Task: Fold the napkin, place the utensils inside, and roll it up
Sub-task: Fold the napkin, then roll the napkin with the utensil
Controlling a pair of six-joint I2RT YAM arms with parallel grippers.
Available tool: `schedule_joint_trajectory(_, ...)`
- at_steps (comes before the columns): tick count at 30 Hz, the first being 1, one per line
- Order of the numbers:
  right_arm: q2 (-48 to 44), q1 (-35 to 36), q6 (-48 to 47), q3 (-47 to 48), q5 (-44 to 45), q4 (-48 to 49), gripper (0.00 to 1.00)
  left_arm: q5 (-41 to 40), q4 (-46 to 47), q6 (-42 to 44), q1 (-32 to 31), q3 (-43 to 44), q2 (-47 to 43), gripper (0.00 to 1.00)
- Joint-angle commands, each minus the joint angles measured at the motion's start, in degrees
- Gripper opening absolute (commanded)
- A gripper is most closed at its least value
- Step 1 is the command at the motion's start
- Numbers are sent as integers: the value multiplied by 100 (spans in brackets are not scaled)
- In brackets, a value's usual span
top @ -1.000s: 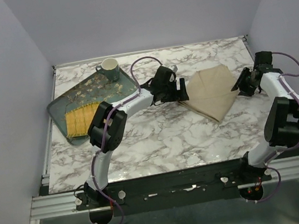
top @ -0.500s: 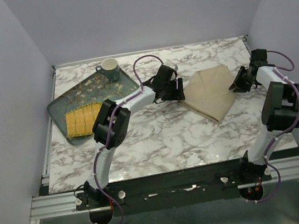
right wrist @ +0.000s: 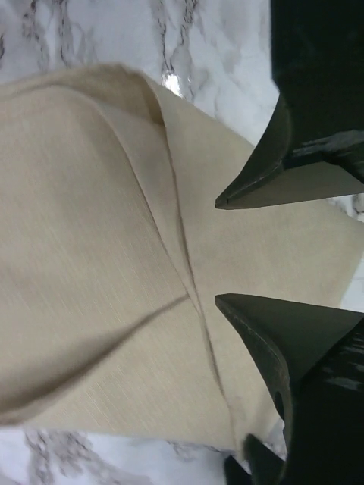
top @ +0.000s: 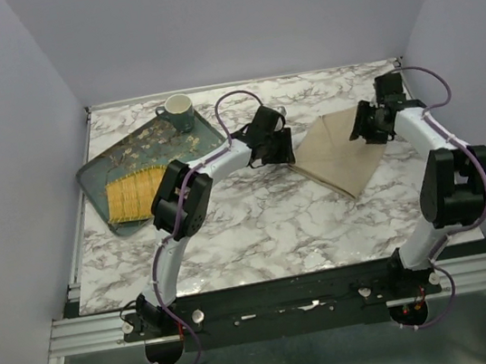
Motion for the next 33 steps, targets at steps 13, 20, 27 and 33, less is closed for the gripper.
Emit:
schedule_joint_trajectory(13, -2251, 3630, -1568, -1151, 3288, -654, 66, -116, -37, -1454, 354, -1377, -2582, 87)
schedule_joint_trajectory(20, -1875, 4018, -2519, -1374, 2936, -651, 67, -310, 60, -1797, 810, -2986, -4332, 88)
schedule_joint_trajectory(27, -1108, 4203, -2703, -1231, 3070, -927, 64, -12, 297, -1683, 1144, -4049, -5133, 88)
schedule_joint_trajectory(33, -898, 4299, -2862, -1389, 3183, -725, 64, 208, 228, -1508, 1321, -4227, -5292, 87)
